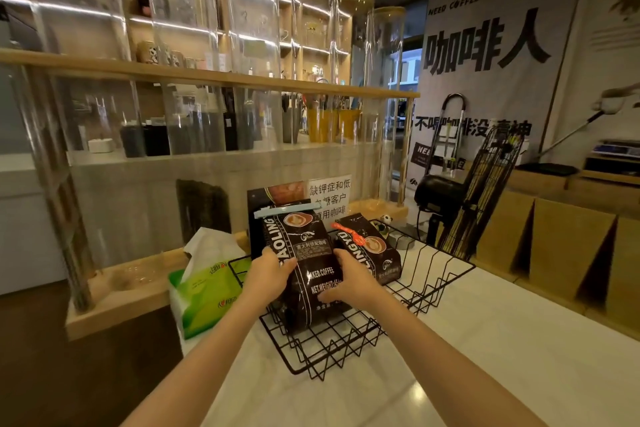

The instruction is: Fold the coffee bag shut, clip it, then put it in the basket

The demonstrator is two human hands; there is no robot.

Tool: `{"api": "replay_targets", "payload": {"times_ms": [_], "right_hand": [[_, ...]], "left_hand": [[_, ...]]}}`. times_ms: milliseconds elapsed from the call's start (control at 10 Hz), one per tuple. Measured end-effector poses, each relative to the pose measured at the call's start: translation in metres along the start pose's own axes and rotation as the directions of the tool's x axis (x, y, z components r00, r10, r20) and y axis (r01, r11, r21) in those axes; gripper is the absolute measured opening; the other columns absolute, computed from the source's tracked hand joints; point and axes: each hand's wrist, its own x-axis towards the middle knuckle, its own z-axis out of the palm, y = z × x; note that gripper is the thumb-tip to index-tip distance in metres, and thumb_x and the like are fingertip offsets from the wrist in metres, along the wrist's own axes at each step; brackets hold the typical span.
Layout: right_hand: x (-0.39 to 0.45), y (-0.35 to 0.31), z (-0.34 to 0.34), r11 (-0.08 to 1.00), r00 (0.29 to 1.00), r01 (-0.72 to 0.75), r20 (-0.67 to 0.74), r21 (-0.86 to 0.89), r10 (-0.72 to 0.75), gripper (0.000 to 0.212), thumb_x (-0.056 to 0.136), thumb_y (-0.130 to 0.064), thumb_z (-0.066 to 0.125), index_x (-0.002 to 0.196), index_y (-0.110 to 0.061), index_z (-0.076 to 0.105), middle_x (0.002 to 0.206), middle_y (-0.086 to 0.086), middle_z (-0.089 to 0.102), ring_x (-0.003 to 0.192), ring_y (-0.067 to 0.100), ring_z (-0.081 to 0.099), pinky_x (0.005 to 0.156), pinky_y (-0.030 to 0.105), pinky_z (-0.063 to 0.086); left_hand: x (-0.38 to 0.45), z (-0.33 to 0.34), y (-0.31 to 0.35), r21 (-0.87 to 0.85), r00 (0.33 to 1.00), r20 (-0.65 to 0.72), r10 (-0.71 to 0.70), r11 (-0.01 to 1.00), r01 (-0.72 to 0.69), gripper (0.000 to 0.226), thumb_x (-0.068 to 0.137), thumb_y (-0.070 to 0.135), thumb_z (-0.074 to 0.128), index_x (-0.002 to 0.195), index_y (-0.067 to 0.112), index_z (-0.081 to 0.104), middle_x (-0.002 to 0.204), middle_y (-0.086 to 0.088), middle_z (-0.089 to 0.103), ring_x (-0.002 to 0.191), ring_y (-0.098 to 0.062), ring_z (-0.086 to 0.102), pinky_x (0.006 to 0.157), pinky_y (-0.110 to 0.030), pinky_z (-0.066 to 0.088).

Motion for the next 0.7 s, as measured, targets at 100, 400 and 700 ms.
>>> {"api": "replay_targets", "payload": {"times_ms": [100, 400, 700], "right_hand": [[0.000, 0.002, -0.001, 0.999, 1.000, 0.001, 0.010, -0.049, -0.001, 0.095, 0.068, -0.010, 0.075, 0.142, -0.014, 0.015, 0.142, 0.009, 0.040, 0.129, 0.024, 0.041, 0.106, 0.038, 0.037], [-0.003, -0.004, 0.005, 0.908, 1.000, -0.009, -0.025, -0.419, -0.001, 0.079, 0.076, -0.030, 0.068, 0.139, -0.014, 0.022, 0.140, 0.014, 0.036, 0.127, 0.030, 0.039, 0.104, 0.043, 0.039], [-0.038, -0.015, -0.029, 0.918, 0.949, 0.058, -0.263, -0.392, -0.172, 0.076, 0.078, -0.036, 0.064, 0.138, -0.013, 0.023, 0.142, 0.010, 0.040, 0.130, 0.028, 0.037, 0.104, 0.046, 0.038]], "left_hand": [[0.004, 0.002, -0.004, 0.021, 0.999, 0.029, -0.016, 1.000, 0.016, 0.053, 0.080, 0.034, 0.060, 0.121, 0.008, 0.039, 0.120, -0.013, 0.059, 0.104, -0.027, 0.058, 0.082, -0.035, 0.049], [-0.010, 0.005, 0.001, 0.303, 0.991, 0.024, 0.129, 0.944, -0.130, 0.126, 0.057, 0.045, 0.077, 0.139, 0.018, -0.014, 0.151, -0.022, -0.003, 0.138, -0.037, 0.012, 0.110, -0.047, 0.024], [-0.035, 0.018, 0.029, 0.627, 0.911, 0.072, 0.406, 0.692, -0.358, 0.074, 0.081, 0.047, 0.052, 0.140, 0.023, 0.014, 0.154, -0.016, -0.003, 0.141, -0.029, -0.005, 0.114, -0.050, 0.006]]}}
